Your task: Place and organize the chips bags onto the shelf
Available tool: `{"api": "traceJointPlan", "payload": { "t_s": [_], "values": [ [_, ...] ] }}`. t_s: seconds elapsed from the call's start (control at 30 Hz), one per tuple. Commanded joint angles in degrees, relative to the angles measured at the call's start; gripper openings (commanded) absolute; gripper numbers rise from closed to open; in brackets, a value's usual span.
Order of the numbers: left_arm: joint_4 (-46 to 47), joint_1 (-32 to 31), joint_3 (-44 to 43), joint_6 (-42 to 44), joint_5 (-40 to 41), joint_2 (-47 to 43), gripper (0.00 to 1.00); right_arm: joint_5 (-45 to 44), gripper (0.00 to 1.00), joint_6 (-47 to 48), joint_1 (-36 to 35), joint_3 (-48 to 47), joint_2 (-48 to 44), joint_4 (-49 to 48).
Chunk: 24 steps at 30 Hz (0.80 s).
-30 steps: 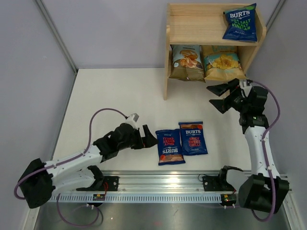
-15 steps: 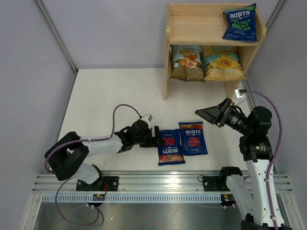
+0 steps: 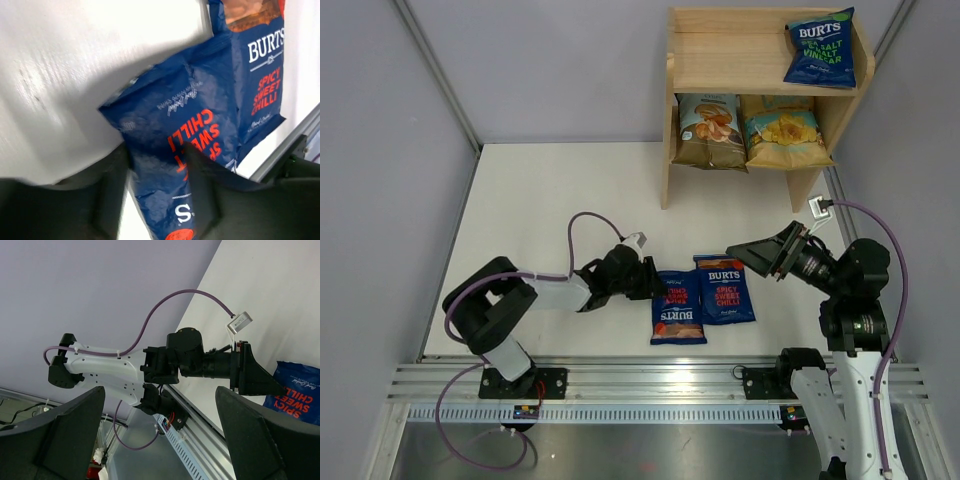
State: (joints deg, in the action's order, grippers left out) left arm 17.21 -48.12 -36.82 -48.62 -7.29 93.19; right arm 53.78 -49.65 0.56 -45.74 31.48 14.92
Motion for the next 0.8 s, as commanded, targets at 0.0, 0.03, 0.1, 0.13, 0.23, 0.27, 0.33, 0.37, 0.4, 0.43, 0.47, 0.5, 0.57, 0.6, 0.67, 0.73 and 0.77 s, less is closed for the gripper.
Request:
{"api": "traceJointPlan", "payload": {
  "t_s": [0.0, 0.03, 0.1, 0.13, 0.23, 0.27, 0.33, 0.37, 0.4, 0.43, 0.47, 0.5, 0.57, 0.6, 0.67, 0.73, 0.77],
  "values": [
    [4.23, 0.13, 1.13, -1.39, 2.09, 0.77, 0.42, 1.94, 0.99, -0.19, -0.21, -0.85, -0.64, -1.03],
    [4.49, 0.13, 1.57, -1.82, 2.63, 0.42, 0.4, 1.94, 1.0, -0.19, -0.29, -0.76, -0.64, -1.12],
    [4.67, 0.13, 2.54, -2.27, 4.55, -0.02, 0.3, 1.86, 1.0, -0.53, -0.29, 0.03, -0.72, -1.29],
    [4.67, 0.04, 2.71, -2.44, 5.09, -0.46, 0.26, 2.03, 1.0, -0.89, -0.29, 0.38, -0.98, -2.25],
    [4.94, 0.13, 3.86, -2.97, 6.67, -1.78, 0.06, 2.03, 0.99, -1.24, -0.29, 1.44, -1.6, -2.79],
    [4.94, 0.13, 4.29, -3.15, 7.02, -3.52, 0.01, 1.94, 1.0, -1.24, -0.21, 1.79, -1.69, -2.7],
    [4.67, 0.13, 6.05, -3.76, 9.83, -6.42, 0.0, 1.86, 0.99, -1.59, -0.29, 3.45, -1.95, -3.4],
    [4.59, 0.13, 6.84, -4.11, 10.8, -10.35, 0.0, 1.77, 0.99, -2.11, -0.29, 4.16, -2.04, -3.93],
    [3.98, 0.13, 8.5, -4.46, 12.98, -12.57, 0.0, 1.77, 1.0, -2.73, -0.29, 6.16, -2.04, -5.67],
    [3.62, 0.13, 9.39, -5.42, 14.05, -14.94, 0.0, 1.68, 0.99, -3.43, -0.29, 7.49, -2.22, -7.08],
    [2.92, 0.13, 10.18, -5.69, 15.27, -20.62, 0.0, 0.81, 0.99, -5.61, -0.29, 8.9, -2.3, -8.66],
    [2.39, 0.04, 10.97, -6.04, 17.38, -23.2, 0.0, 0.37, 0.99, -6.77, -1.86, 11.87, -2.13, -12.16],
    [-0.23, 0.04, 12.47, -7.45, 19.41, -29.0, 0.0, -0.68, 1.0, -8.88, -3.45, 14.7, -0.82, -14.3],
    [-1.73, 0.04, 12.47, -7.45, 21.07, -34.25, 0.0, -1.65, 1.0, -8.71, -4.33, 16.62, -0.12, -17.35],
    [-5.67, -0.05, 11.42, -7.1, 22.92, -38.94, 0.0, -5.67, 0.99, -8.1, -8.63, 19.44, 1.29, -20.26],
    [-8.41, -0.13, 8.8, -5.18, 23.72, -44.83, 0.0, -8.85, 0.98, -7.49, -13.97, 20.94, 2.43, -25.62],
    [-11.73, -0.13, 7.65, -4.3, 23.9, -46.67, 0.0, -11.04, 0.98, -6.7, -15.57, 21.56, 2.88, -27.47]
  ]
}}
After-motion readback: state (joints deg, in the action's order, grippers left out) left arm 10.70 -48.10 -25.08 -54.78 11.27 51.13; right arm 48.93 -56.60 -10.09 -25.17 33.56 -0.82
